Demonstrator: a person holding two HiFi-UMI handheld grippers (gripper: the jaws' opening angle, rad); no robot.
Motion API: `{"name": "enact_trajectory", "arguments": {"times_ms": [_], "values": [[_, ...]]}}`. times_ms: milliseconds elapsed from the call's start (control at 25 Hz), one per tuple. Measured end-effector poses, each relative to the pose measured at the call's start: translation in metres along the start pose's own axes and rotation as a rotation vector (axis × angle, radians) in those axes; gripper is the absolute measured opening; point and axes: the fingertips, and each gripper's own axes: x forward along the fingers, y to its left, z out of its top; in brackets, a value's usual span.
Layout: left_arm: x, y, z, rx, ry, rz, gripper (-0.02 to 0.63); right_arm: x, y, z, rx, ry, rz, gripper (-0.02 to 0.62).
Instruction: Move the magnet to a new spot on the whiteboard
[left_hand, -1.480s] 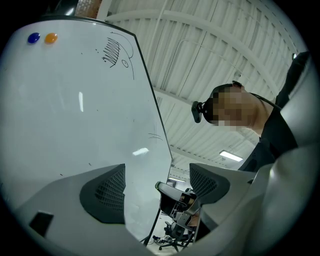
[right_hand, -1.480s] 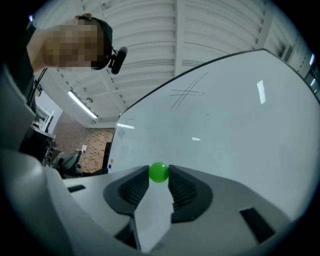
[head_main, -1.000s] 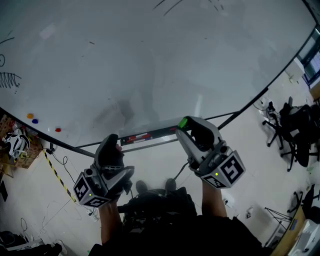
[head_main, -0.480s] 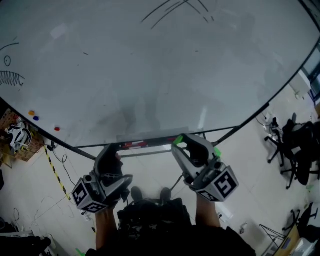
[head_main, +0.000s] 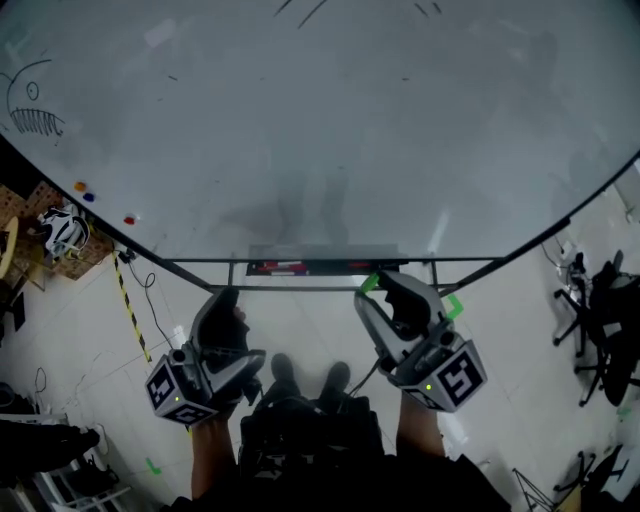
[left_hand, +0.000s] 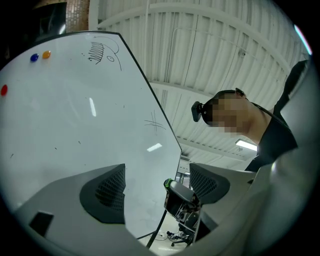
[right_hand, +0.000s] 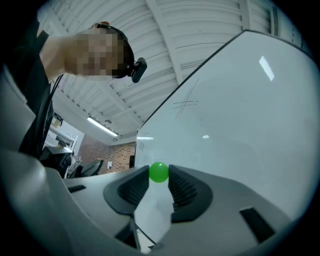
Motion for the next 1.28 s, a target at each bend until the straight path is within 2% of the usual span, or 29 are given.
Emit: {"name": "enact_trajectory", "arguments": {"times_ms": [160,400,600,720,920,1040,1160,1280], "values": [[-0.008,-0.005,0.005,0.011,0.001,0.009,0.399,-0.003,0.008,0.0,0.008,-0.011,-0.005,0.147],[-0.025,-0.01,0.02,-0.015,-0.021,-0.059,0.399,-0.003,0.035,0.01,-0.051,-0.004,-0.054,0.147],[-0.061,-0.008,0.035,-0.088,-0.019,-0.107,0.399,0.002,0.074,0.007,-0.061,0.046,-0.126,0.147],[-0.082,-0.004,0.045,-0.101,-0.029,-0.131,0.399,0.005,0.104,0.005,-0.077,0.079,-0.167,0.147],[-0.118,0.001,0.039,-0.202,-0.021,-0.179,0.399,0.001,0.141,-0.003,-0.098,0.128,-0.249,0.147],[-0.129,-0.002,0.038,-0.229,-0.014,-0.198,0.399,-0.005,0.156,-0.009,-0.101,0.157,-0.289,0.147],[-0.139,-0.008,0.044,-0.229,-0.027,-0.21,0.399,-0.003,0.167,-0.004,-0.12,0.157,-0.292,0.147],[-0.145,-0.015,0.053,-0.192,-0.047,-0.208,0.399,0.003,0.174,0.001,-0.145,0.147,-0.264,0.147]]}}
